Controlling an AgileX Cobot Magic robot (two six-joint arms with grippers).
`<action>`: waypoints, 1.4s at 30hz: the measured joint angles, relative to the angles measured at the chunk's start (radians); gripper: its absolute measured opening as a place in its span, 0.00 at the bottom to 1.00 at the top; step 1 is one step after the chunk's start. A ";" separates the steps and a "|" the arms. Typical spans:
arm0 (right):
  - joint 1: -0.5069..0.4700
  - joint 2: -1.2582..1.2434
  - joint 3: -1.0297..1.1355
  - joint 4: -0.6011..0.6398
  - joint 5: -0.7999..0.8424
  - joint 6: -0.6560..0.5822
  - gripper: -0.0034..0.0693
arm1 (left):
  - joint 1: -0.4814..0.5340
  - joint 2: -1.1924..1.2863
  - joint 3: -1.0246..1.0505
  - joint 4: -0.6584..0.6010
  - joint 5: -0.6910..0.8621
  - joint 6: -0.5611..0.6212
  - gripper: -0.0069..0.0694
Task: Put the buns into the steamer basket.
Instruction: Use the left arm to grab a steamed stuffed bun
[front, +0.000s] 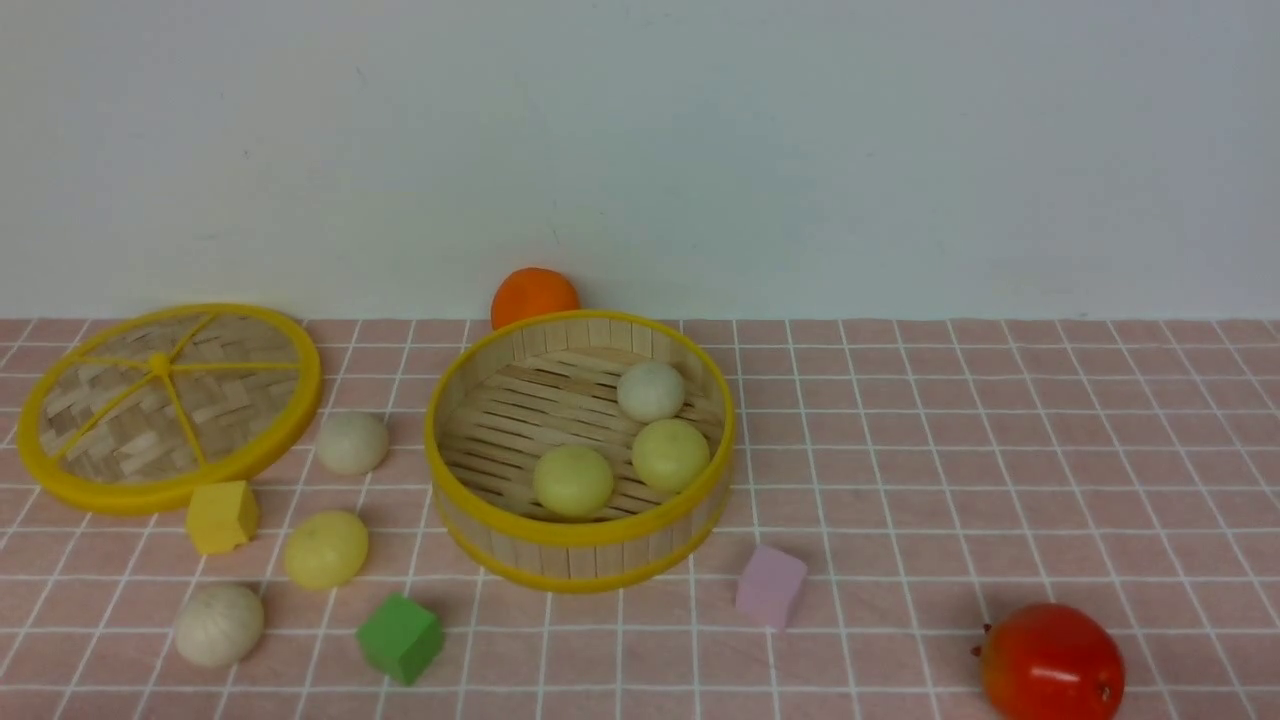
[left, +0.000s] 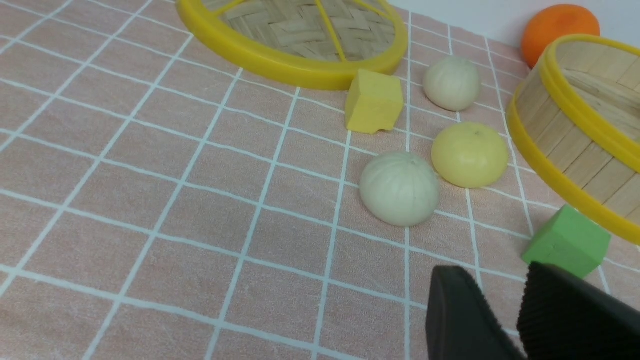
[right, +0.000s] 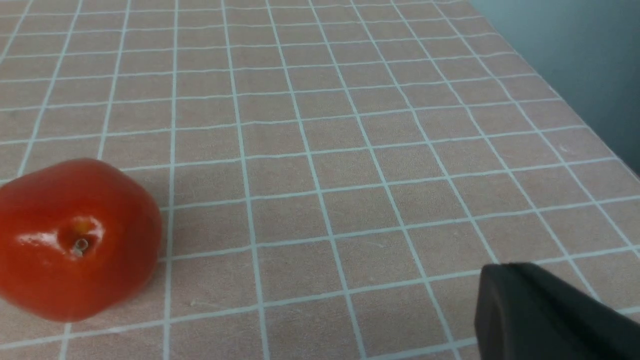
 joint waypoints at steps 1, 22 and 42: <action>0.000 0.000 0.000 0.000 0.000 0.000 0.07 | 0.000 0.000 0.000 0.000 0.000 0.000 0.41; -0.005 0.000 0.000 -0.002 -0.002 0.001 0.08 | 0.000 0.000 0.000 0.002 0.000 0.001 0.41; -0.005 0.000 0.000 -0.001 -0.002 0.001 0.12 | 0.000 0.002 -0.048 -0.190 -0.590 -0.149 0.41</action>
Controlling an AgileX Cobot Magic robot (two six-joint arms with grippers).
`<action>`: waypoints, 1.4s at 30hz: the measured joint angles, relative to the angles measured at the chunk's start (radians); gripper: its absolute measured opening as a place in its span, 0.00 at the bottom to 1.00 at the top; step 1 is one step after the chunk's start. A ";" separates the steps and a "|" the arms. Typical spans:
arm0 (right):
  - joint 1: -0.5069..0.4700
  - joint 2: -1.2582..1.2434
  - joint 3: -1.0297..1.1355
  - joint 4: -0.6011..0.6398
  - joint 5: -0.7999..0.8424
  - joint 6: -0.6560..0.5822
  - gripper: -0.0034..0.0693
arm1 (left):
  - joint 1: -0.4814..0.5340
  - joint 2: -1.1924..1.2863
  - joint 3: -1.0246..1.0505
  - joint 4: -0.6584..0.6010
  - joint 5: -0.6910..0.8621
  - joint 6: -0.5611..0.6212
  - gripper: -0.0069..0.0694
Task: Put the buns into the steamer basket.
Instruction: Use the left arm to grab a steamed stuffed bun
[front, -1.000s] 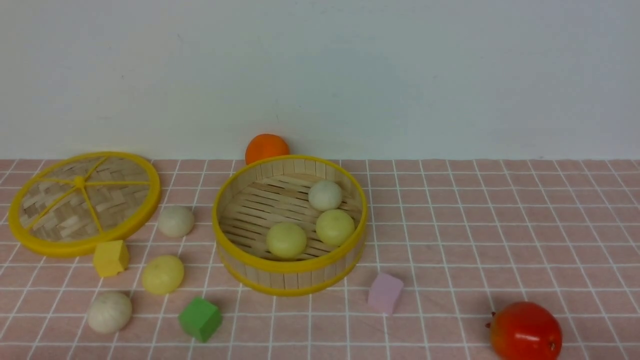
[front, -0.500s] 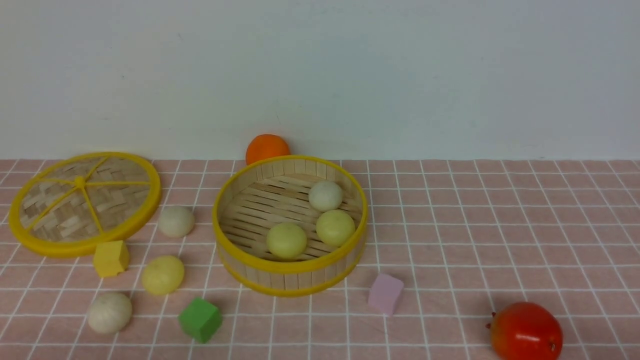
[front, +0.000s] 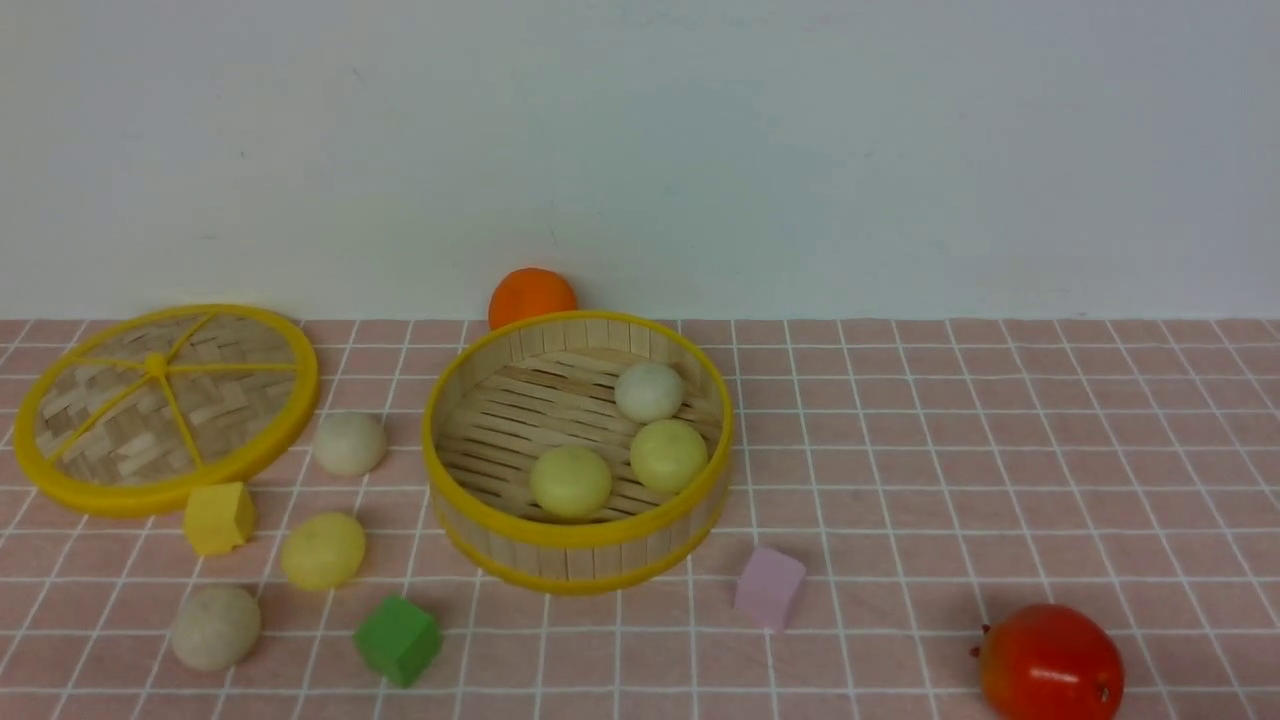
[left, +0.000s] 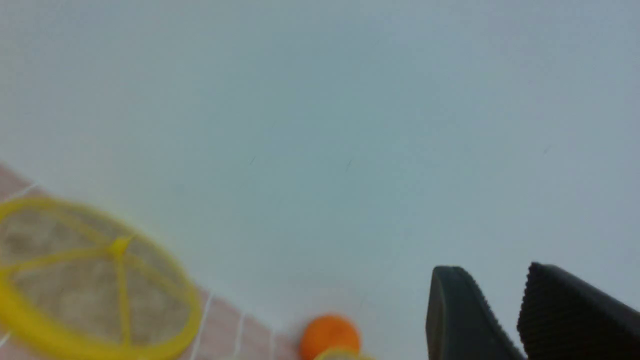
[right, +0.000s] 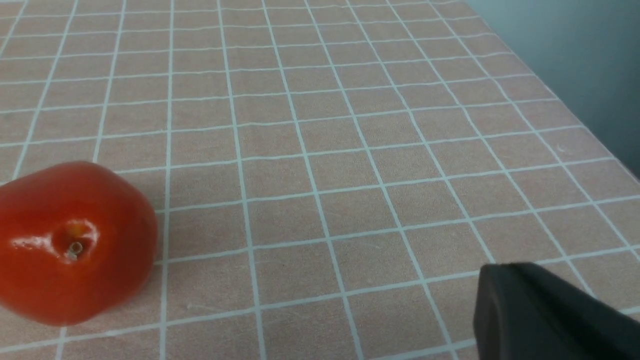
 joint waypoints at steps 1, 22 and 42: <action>0.000 0.000 0.000 0.000 0.000 0.000 0.12 | 0.000 0.001 0.000 0.000 0.002 0.000 0.41; 0.000 0.000 0.000 0.000 0.000 0.000 0.16 | 0.000 0.881 -0.563 0.051 0.722 0.029 0.41; 0.000 0.000 0.000 0.000 0.000 0.000 0.19 | -0.020 1.708 -0.978 0.135 0.869 0.086 0.41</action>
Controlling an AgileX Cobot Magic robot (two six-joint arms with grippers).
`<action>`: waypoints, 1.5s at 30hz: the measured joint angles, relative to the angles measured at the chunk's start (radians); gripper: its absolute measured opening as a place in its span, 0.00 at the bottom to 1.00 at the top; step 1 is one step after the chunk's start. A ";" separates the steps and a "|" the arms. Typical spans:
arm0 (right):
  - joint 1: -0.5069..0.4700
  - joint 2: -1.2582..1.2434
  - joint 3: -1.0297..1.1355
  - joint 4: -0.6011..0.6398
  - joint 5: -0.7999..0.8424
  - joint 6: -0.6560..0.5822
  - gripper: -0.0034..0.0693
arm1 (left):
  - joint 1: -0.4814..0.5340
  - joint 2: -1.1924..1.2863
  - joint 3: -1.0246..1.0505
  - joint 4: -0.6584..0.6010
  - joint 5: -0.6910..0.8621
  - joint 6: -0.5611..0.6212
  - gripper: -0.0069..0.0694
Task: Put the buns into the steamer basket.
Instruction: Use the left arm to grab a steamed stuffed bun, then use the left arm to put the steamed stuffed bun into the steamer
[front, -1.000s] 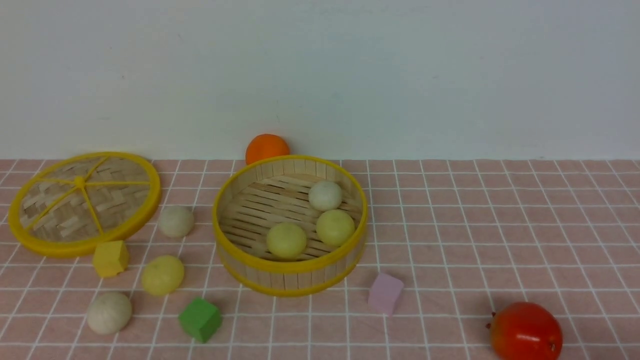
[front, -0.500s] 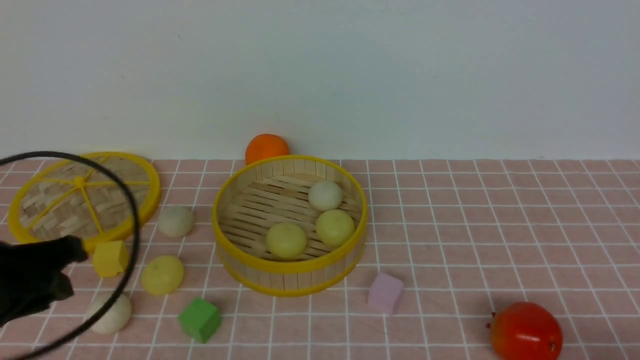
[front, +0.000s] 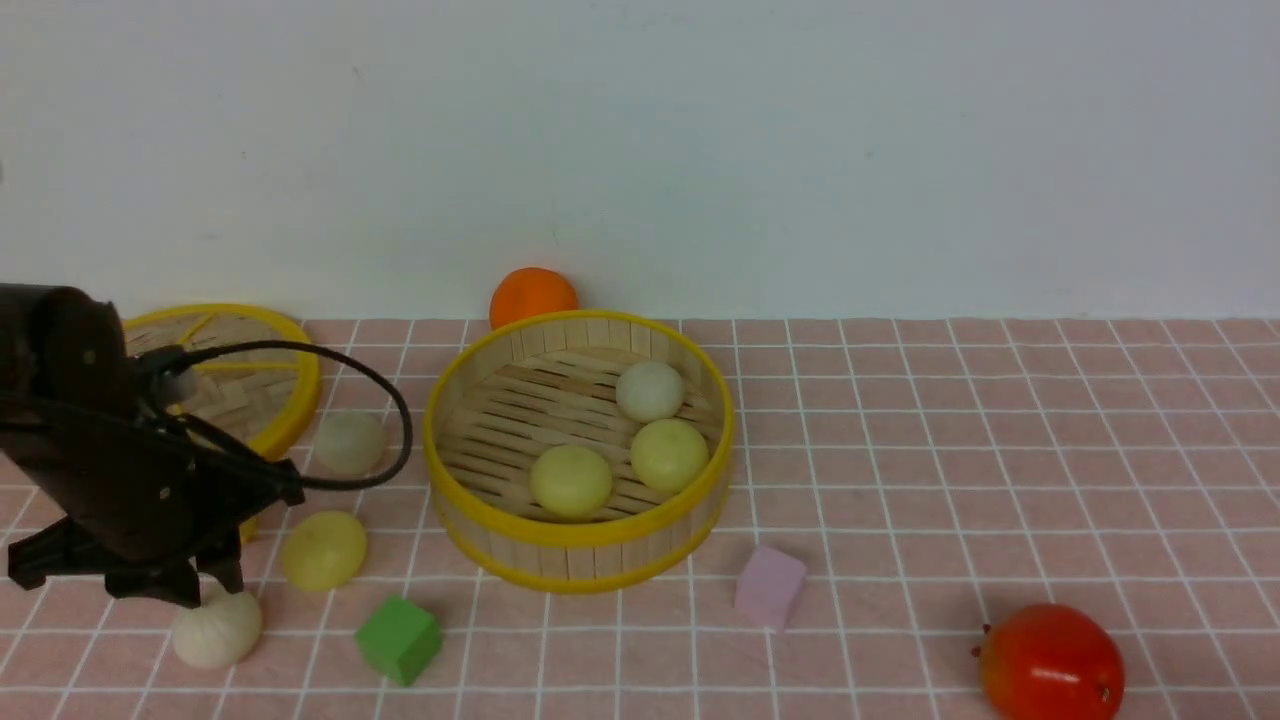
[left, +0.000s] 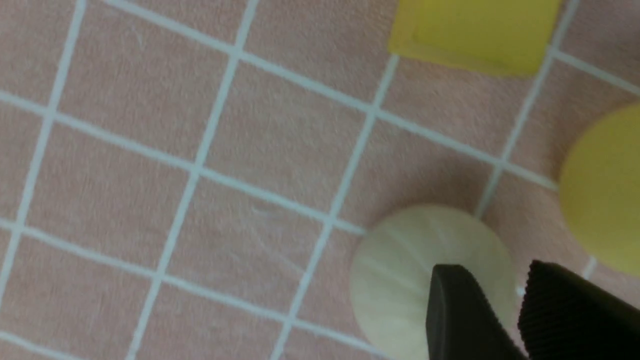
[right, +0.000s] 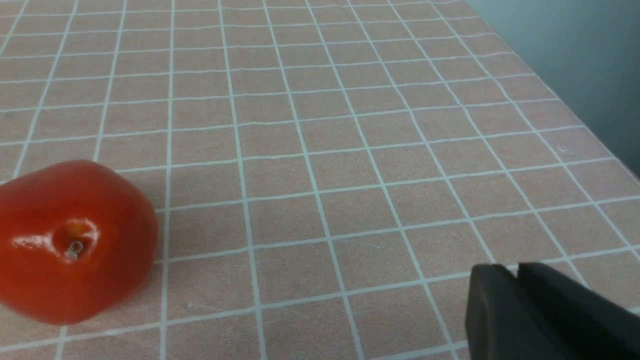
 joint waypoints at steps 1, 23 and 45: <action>0.000 0.000 0.000 0.000 0.000 0.000 0.19 | 0.000 0.008 -0.004 0.016 0.003 -0.013 0.41; 0.000 0.000 0.000 0.000 0.000 0.000 0.20 | 0.000 0.060 -0.009 0.026 0.011 -0.015 0.36; 0.000 0.000 0.000 0.000 0.000 0.000 0.20 | -0.098 -0.054 -0.288 -0.099 0.210 0.148 0.11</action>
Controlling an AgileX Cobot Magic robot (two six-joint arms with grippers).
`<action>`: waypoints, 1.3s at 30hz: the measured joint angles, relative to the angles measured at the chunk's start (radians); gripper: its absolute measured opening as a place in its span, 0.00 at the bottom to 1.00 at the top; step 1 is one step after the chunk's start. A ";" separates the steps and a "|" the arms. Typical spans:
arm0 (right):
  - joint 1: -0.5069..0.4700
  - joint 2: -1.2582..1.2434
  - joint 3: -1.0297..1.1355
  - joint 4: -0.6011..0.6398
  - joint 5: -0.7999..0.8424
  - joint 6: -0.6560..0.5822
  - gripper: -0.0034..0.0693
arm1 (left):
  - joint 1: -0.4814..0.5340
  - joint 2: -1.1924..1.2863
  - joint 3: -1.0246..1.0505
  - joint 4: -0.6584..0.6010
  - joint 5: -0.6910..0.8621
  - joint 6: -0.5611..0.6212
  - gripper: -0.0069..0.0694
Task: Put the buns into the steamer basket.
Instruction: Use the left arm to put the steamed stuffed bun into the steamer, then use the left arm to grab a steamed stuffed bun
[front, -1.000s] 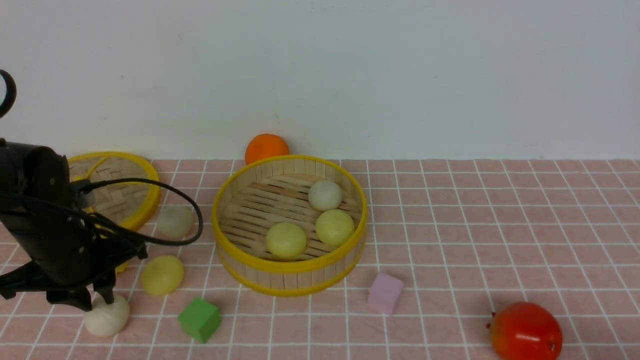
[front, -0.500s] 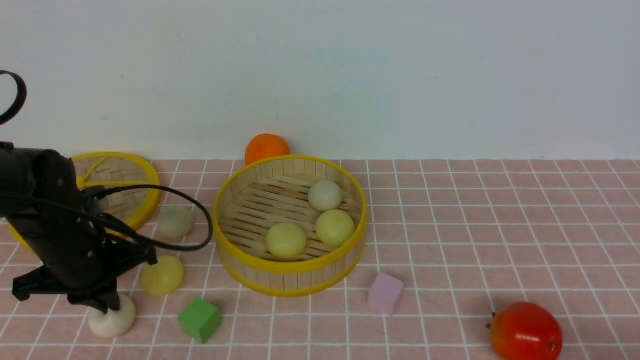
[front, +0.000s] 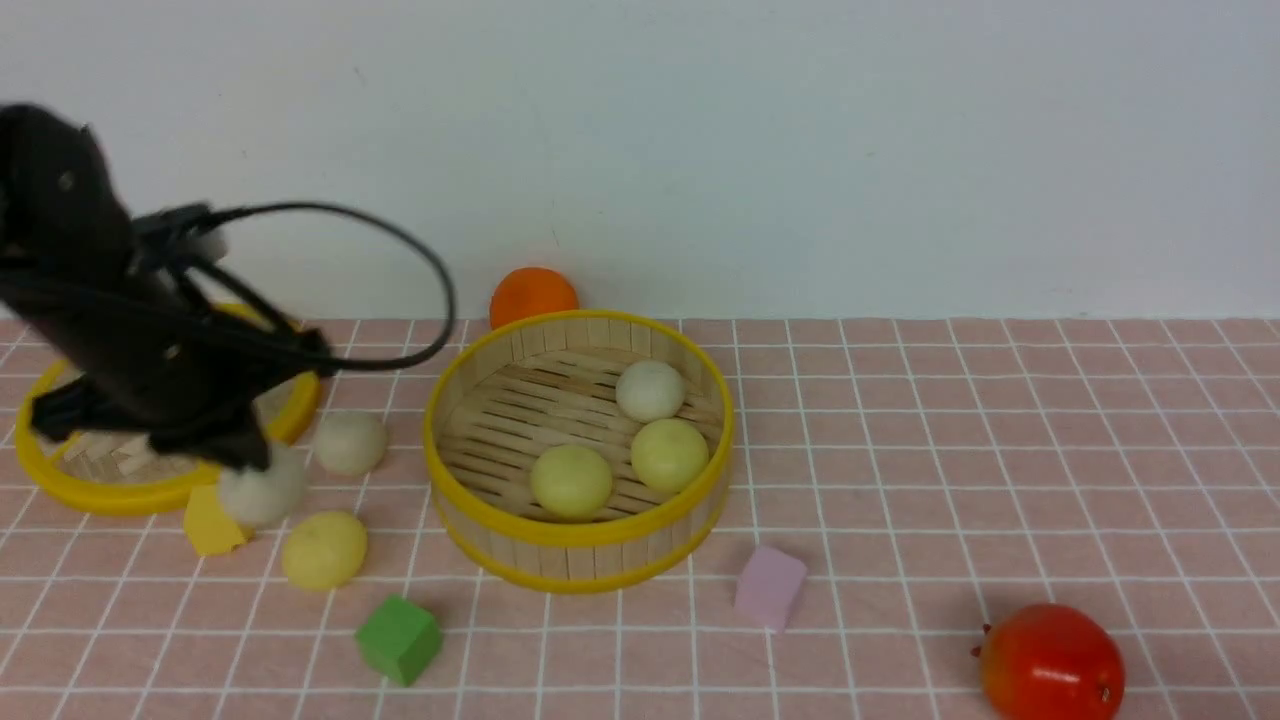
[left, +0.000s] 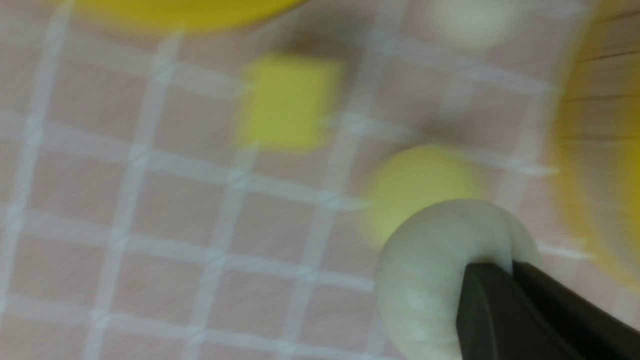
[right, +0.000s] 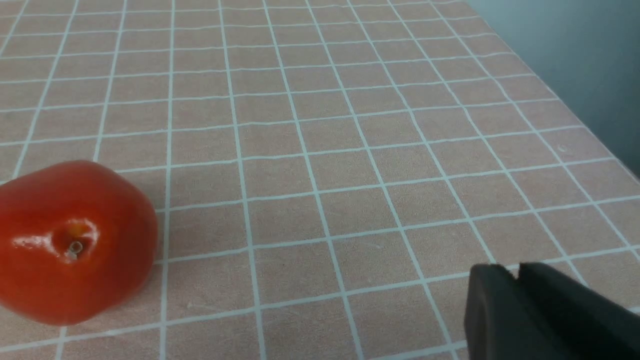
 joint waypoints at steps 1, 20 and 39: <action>0.000 0.000 0.000 0.000 0.000 0.000 0.20 | -0.031 0.012 -0.029 -0.005 0.000 0.002 0.11; 0.000 0.000 0.000 0.000 0.000 0.000 0.20 | -0.177 0.456 -0.399 -0.048 0.028 -0.060 0.15; 0.000 0.000 0.000 0.000 0.000 0.000 0.20 | -0.078 0.233 -0.355 0.047 0.128 -0.083 0.59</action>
